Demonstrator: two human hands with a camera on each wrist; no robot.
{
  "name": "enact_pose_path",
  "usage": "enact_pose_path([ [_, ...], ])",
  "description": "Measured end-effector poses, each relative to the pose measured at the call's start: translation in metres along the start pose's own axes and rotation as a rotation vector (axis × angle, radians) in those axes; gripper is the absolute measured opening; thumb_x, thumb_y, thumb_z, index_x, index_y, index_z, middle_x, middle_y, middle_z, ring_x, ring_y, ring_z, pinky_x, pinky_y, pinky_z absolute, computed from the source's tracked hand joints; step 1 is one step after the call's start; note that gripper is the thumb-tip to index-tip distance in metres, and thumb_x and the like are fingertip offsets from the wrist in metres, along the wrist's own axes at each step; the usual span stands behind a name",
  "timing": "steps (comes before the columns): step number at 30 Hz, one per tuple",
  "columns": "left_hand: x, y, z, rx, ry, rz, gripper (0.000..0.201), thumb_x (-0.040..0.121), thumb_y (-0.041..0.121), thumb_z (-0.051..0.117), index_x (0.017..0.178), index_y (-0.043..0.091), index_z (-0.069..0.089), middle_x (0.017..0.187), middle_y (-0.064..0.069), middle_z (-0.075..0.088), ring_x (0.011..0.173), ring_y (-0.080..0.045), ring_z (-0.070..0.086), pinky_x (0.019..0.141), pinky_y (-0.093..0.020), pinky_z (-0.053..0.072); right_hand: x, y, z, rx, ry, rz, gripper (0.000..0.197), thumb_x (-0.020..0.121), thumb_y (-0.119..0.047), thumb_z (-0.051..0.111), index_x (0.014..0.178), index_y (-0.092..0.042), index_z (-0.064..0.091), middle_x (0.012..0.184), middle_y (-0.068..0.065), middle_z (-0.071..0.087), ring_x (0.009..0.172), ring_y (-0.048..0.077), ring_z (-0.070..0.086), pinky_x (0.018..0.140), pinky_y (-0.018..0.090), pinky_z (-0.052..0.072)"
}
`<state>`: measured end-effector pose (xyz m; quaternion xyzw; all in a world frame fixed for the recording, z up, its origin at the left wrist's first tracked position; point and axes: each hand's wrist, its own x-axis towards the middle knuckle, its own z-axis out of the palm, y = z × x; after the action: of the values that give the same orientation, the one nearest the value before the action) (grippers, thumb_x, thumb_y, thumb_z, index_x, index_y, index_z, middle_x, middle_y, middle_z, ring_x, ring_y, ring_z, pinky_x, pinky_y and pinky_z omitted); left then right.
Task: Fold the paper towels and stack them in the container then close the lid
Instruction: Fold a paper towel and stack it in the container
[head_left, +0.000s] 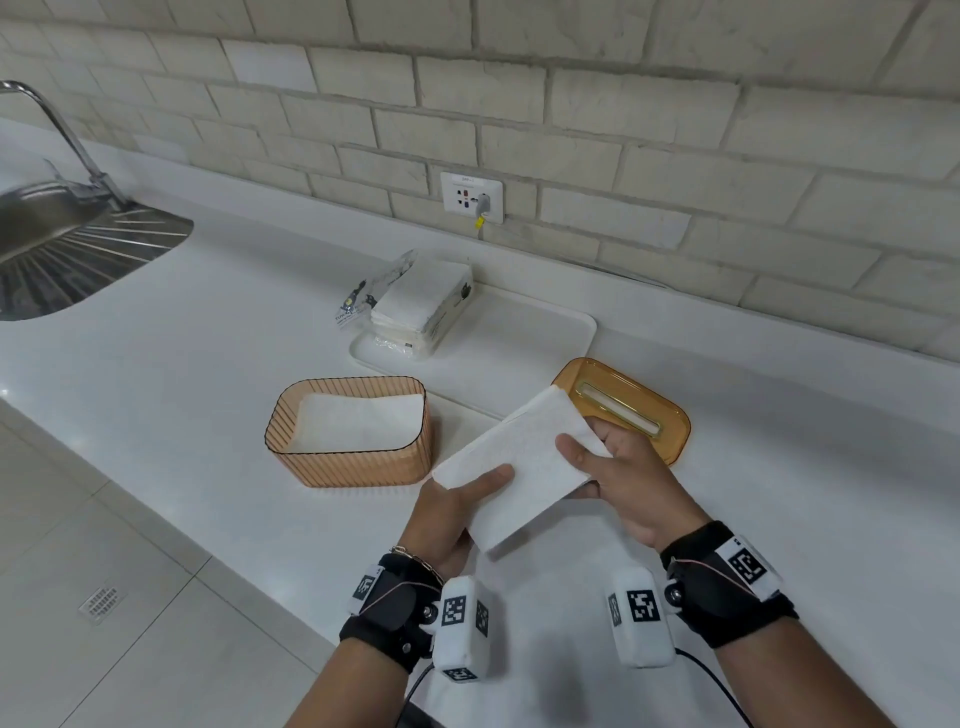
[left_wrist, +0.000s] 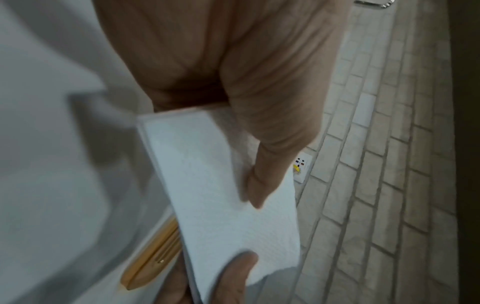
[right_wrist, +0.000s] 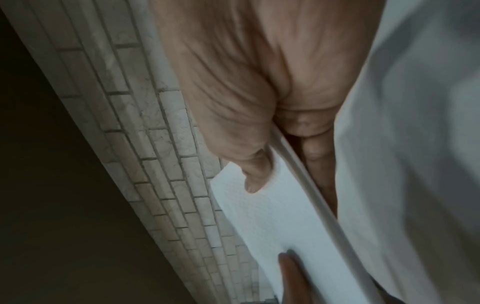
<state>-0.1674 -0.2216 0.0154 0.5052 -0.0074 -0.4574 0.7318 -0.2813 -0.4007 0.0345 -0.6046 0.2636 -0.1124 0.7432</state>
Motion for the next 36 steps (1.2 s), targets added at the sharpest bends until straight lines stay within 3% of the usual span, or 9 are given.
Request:
enact_pose_path([
  [6,-0.016,0.038,-0.018,0.173,0.173,0.116,0.04,0.079,0.003,0.087,0.116,-0.002,0.072,0.111,-0.022,0.078,0.089,-0.038,0.078,0.057,-0.039,0.061,0.007,-0.01,0.018,-0.029,-0.116,0.085,0.023,0.102,-0.011,0.065,0.124,-0.009,0.069,0.115,0.008,0.079,0.104,0.024,0.077,0.078,0.042,0.066],
  [11,-0.03,0.095,-0.063,0.294,0.326,0.234,0.034,0.081,0.011,0.088,0.113,0.005,0.076,0.105,-0.013,0.081,0.095,-0.032,0.079,0.08,-0.046,0.064,0.024,-0.02,0.057,-0.133,-0.111,0.042,0.013,0.098,-0.006,0.071,0.108,-0.014,0.073,0.095,-0.006,0.081,0.078,-0.001,0.072,0.06,0.013,0.052],
  [16,-0.028,0.131,-0.106,0.382,0.436,0.256,0.021,0.086,0.006,0.083,0.106,0.005,0.077,0.092,-0.007,0.076,0.071,-0.021,0.07,0.064,-0.03,0.064,0.055,-0.023,0.118,-0.173,-0.025,0.004,0.016,0.095,-0.001,0.071,0.106,-0.013,0.071,0.099,0.0,0.081,0.086,0.01,0.074,0.066,0.017,0.054],
  [18,-0.019,0.14,-0.127,0.499,0.531,0.291,0.021,0.084,0.005,0.084,0.103,0.007,0.077,0.082,-0.007,0.07,0.066,-0.024,0.068,0.061,-0.033,0.065,0.065,-0.024,0.137,-0.262,-0.041,-0.007,0.02,0.092,-0.001,0.075,0.107,-0.013,0.07,0.097,0.0,0.081,0.083,0.01,0.075,0.064,0.018,0.054],
  [21,-0.005,0.154,-0.15,0.771,0.618,0.3,0.023,0.079,0.011,0.086,0.1,0.014,0.078,0.084,-0.004,0.08,0.061,-0.026,0.073,0.059,-0.04,0.065,0.08,-0.025,0.159,-0.457,-0.022,-0.011,0.03,0.087,-0.008,0.081,0.114,-0.015,0.07,0.096,0.0,0.08,0.09,0.017,0.077,0.079,0.031,0.061],
  [24,0.007,0.165,-0.158,0.975,0.613,0.26,0.026,0.079,0.013,0.086,0.102,0.019,0.074,0.087,-0.003,0.076,0.056,-0.02,0.07,0.046,-0.029,0.058,0.093,-0.032,0.175,-0.668,0.006,-0.043,0.032,0.088,-0.014,0.08,0.118,-0.015,0.07,0.095,-0.002,0.078,0.09,0.012,0.074,0.075,0.02,0.055],
  [28,0.022,0.17,-0.166,1.159,0.591,0.215,0.036,0.075,0.024,0.089,0.107,0.028,0.073,0.095,0.004,0.072,0.079,-0.022,0.071,0.071,-0.036,0.062,0.103,-0.038,0.189,-0.834,0.001,-0.005,0.038,0.087,-0.009,0.078,0.122,-0.015,0.064,0.096,-0.004,0.071,0.082,0.005,0.066,0.058,0.006,0.046],
  [33,0.028,0.163,-0.167,1.47,0.56,0.244,0.049,0.082,0.032,0.081,0.128,0.032,0.065,0.104,0.012,0.074,0.099,-0.017,0.069,0.077,-0.027,0.05,0.108,-0.036,0.201,-1.026,0.05,0.067,0.051,0.081,-0.008,0.079,0.128,-0.015,0.06,0.106,0.004,0.068,0.097,0.021,0.066,0.08,0.027,0.053],
  [36,0.032,0.158,-0.167,1.621,0.51,0.279,0.056,0.089,0.038,0.072,0.141,0.031,0.052,0.112,0.005,0.075,0.103,-0.023,0.07,0.083,-0.031,0.054,0.107,-0.035,0.208,-1.165,0.072,0.117,0.048,0.081,-0.008,0.076,0.123,-0.016,0.055,0.105,0.005,0.065,0.094,0.024,0.064,0.072,0.028,0.05],
])
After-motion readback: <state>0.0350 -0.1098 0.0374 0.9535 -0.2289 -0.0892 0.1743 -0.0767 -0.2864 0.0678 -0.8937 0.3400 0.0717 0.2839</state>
